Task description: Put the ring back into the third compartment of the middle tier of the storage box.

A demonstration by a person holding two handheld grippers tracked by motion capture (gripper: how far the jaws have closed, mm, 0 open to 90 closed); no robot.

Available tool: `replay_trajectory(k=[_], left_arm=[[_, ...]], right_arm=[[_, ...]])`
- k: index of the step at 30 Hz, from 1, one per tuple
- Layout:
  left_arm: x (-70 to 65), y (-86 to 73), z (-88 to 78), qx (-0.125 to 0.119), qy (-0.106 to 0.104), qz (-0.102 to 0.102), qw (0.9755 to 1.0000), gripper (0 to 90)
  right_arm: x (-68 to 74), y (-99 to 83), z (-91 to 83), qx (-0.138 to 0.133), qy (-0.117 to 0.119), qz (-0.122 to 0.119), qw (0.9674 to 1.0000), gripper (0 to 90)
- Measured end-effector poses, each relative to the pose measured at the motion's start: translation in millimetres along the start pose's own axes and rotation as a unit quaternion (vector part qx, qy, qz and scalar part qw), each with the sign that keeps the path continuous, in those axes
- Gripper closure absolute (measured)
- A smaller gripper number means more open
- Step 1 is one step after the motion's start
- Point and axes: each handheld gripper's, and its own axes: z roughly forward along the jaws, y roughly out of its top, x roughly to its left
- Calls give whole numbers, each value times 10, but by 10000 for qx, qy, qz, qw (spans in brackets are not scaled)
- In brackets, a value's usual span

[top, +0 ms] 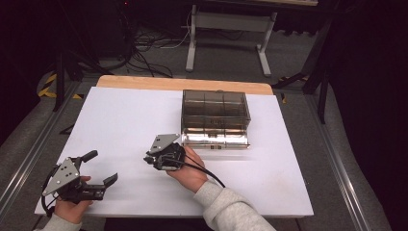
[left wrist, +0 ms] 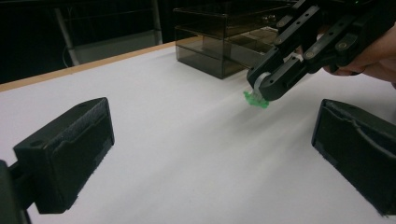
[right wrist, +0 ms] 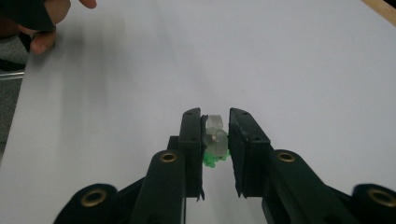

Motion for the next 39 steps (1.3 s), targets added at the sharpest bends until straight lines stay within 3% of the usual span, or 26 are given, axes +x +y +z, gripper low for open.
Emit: replay_trajectory(k=[19, 28, 39], left_arm=[[-3, 8, 23, 13, -20, 0, 10000, 1], [-9, 6, 30, 10, -26, -1, 10000, 1], [-15, 2, 31, 21, -13, 3, 10000, 1]], right_arm=[[-149, -243, -529, -56, -668, 314, 9973, 753], [-239, -342, -792, -39, -969, 470, 9942, 753], [-315, -486, -1040, -57, -1407, 704, 9875, 753]])
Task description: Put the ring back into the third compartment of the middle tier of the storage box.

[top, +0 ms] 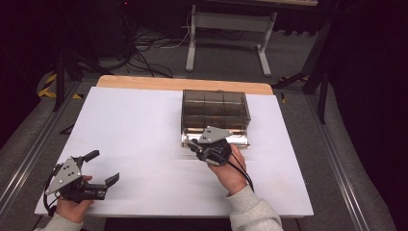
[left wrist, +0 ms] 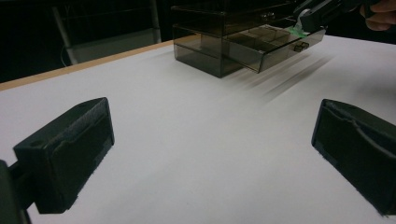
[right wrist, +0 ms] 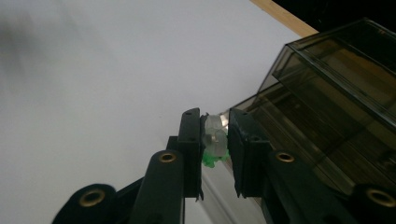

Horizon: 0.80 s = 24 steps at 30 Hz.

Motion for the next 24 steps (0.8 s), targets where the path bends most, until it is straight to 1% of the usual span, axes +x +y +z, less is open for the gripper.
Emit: replay_trajectory(k=[2, 3, 4, 6, 7, 9, 14, 17, 19, 20, 24], left_arm=[[0, 2, -4, 13, 4, 4, 10000, 1], [0, 0, -4, 0, 1, 9, 10000, 1], [0, 0, -7, 17, 2, 16, 10000, 1], [4, 0, -6, 5, -10, 28, 10000, 1], [2, 1, -8, 17, 3, 20, 10000, 1], [-1, 0, -7, 3, -2, 7, 10000, 2], [0, 0, -8, 11, 3, 6, 10000, 1], [0, 0, -5, 5, -9, 18, 10000, 1], [0, 0, -4, 5, -11, 17, 10000, 1], [-2, 0, -3, -1, -11, 7, 10000, 1], [-2, 0, -3, 0, -10, 10, 10000, 1]], right_arm=[[-27, -20, -28, -28, -37, 44, 10000, 753], [-54, -34, -46, -16, -50, 49, 10000, 753], [-82, -46, -75, 50, -136, 18, 9999, 753], [-95, -53, -89, 45, -153, 43, 9999, 753], [-119, -66, -110, 26, -153, 107, 9998, 753], [-154, -92, -142, 53, -227, 130, 9996, 753], [-195, -123, -183, 68, -324, 187, 9993, 753], [-242, -146, -222, 44, -404, 281, 9988, 753], [-254, -151, -230, 45, -416, 306, 9987, 753], [-273, -164, -240, 48, -466, 342, 9983, 753], [-294, -186, -256, 54, -527, 378, 9979, 753]])
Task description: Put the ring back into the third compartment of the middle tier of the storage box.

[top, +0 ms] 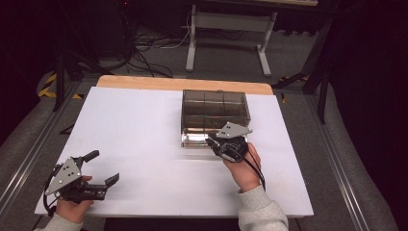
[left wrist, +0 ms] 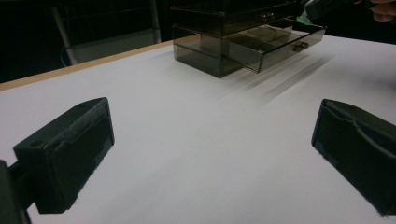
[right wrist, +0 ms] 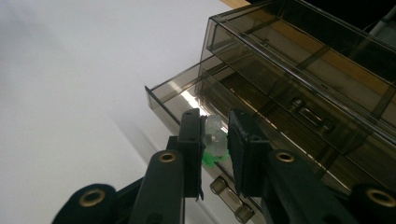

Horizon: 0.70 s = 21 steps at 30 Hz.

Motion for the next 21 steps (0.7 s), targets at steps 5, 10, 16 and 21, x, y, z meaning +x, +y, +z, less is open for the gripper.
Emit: replay_trajectory(k=[5, 10, 16, 21], left_arm=[[2, -2, 1, 2, 7, -10, 10000, 1], [3, -3, 0, 14, 9, 6, 10000, 1], [9, -3, -16, 19, 45, -2, 10000, 1], [2, -7, 1, 28, 28, 19, 10000, 2]], right_arm=[[-47, -25, -18, 29, -108, 66, 9999, 753], [-113, -66, -46, 46, -337, 161, 9993, 753], [-204, -119, -59, 117, -559, 345, 9978, 753], [-264, -160, -55, 186, -704, 474, 9962, 753]])
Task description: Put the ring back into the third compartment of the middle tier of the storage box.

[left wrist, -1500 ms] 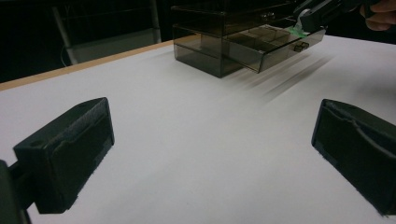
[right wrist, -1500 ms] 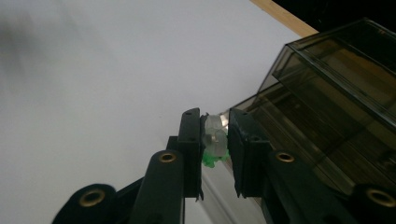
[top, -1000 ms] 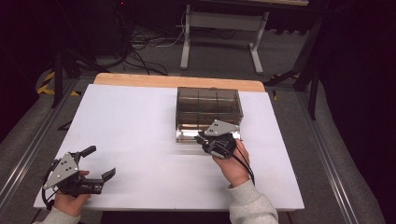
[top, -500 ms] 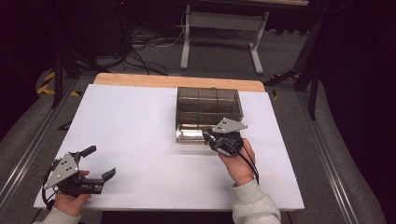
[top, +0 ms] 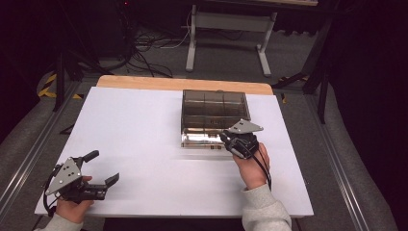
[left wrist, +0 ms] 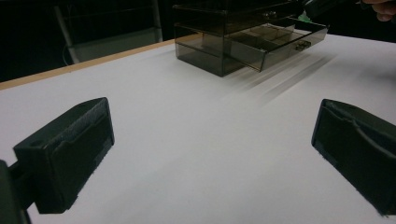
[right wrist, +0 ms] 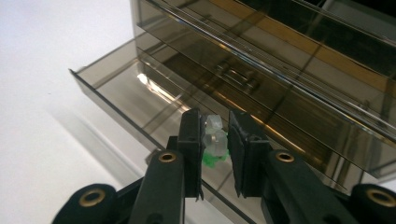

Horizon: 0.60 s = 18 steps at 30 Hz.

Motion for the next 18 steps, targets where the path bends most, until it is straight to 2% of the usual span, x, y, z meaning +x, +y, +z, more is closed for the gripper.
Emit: replay_trajectory(k=[8, 18], left_arm=[[-1, 0, -7, 4, 22, -23, 10000, 1], [0, 1, -6, -16, 19, -26, 10000, 1]], right_arm=[[-99, -61, 14, 91, -205, 187, 9996, 753], [-164, -130, 51, 176, -374, 282, 9987, 753]])
